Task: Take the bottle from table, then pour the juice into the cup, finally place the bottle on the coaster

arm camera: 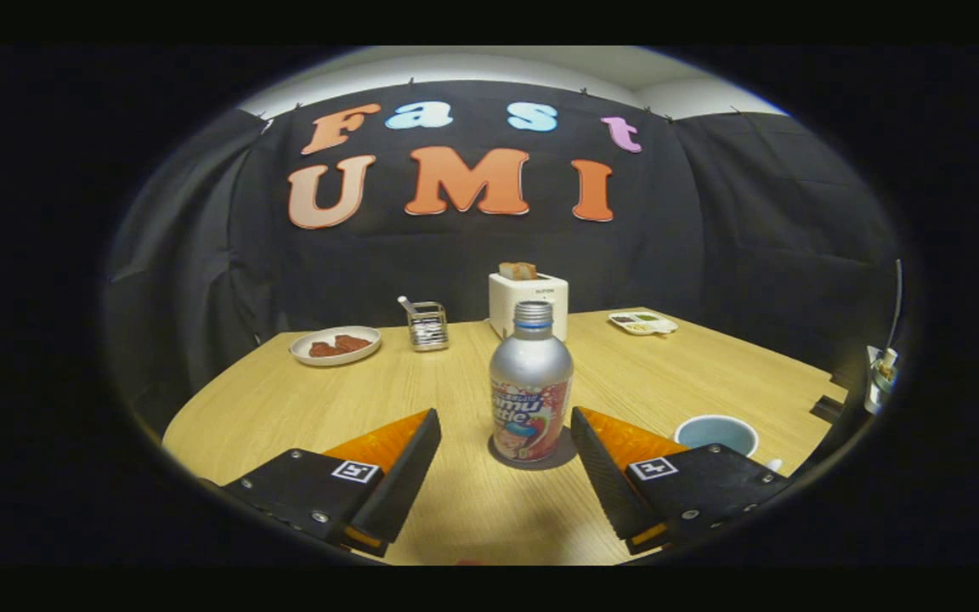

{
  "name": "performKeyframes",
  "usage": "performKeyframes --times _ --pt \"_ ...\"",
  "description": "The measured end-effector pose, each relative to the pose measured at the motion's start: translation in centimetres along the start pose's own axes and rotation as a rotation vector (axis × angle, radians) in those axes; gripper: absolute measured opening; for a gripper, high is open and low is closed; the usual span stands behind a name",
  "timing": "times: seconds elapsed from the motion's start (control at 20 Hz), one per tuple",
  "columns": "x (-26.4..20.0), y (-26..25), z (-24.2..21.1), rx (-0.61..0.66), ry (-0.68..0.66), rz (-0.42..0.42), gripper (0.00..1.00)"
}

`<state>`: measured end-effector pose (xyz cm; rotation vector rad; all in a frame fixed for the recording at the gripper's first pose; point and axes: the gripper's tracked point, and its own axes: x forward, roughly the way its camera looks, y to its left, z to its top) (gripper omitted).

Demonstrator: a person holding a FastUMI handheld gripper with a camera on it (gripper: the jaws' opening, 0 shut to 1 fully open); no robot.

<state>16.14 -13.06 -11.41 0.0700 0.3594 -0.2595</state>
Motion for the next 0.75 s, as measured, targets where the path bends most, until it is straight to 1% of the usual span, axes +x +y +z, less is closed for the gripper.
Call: performKeyframes --times 0.1,0.2,0.25,0.3,0.6,0.75 --pt "-2.0 1.7 1.4 -0.015 -0.028 0.036 0.91" --pt "-3.8 4.0 2.7 -0.018 -0.049 0.09 0.91" --pt "-4.7 5.1 3.4 -0.014 -0.065 0.117 0.93" --pt "-5.7 6.1 4.0 -0.009 -0.08 0.139 0.97" --pt "-10.4 11.4 6.8 -0.005 -0.158 0.253 0.97" --pt "-12.0 13.3 7.2 0.011 -0.176 0.301 0.97"
